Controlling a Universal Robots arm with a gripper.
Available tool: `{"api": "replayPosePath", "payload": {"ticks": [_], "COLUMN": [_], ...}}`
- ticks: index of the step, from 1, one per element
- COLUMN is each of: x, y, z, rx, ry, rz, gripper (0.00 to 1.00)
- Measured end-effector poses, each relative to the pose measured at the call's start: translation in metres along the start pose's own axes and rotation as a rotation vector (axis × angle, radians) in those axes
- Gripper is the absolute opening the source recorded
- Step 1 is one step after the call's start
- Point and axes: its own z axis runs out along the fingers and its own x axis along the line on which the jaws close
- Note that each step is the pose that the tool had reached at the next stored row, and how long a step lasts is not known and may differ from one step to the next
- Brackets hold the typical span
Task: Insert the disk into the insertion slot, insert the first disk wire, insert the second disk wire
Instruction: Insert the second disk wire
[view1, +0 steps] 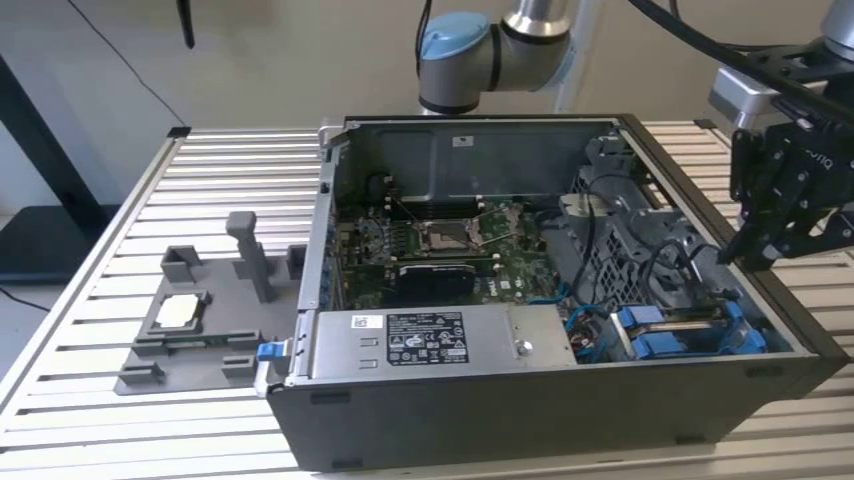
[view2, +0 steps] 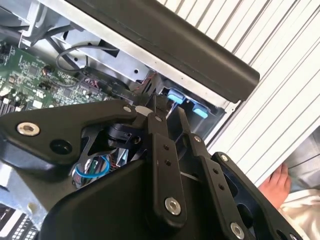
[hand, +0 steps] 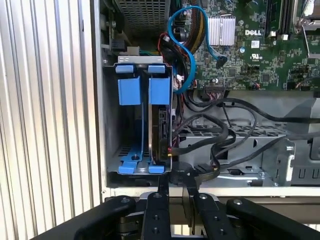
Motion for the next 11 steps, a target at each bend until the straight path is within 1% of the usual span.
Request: {"api": "replayPosePath", "payload": {"ticks": [3, 5, 6, 8, 9, 11], "x": [-0.0003, -0.0008, -0.0011, -0.0018, -0.0018, -0.002], "y": [-0.0003, -0.0003, -0.0004, -0.0003, -0.0003, -0.0003], "z": [-0.0033, -0.0035, -0.0037, -0.0034, -0.0034, -0.0032], "rx": [-0.0024, -0.0033, -0.0045, -0.0093, -0.01, -0.0127], "ry": [0.0001, -0.0002, 0.0002, 0.001, -0.002, -0.0153], "rz": [0.003, 0.007, 0.01, 0.02, 0.024, 0.028], "gripper": [0.26, 0.26, 0.26, 0.26, 0.26, 0.26]}}
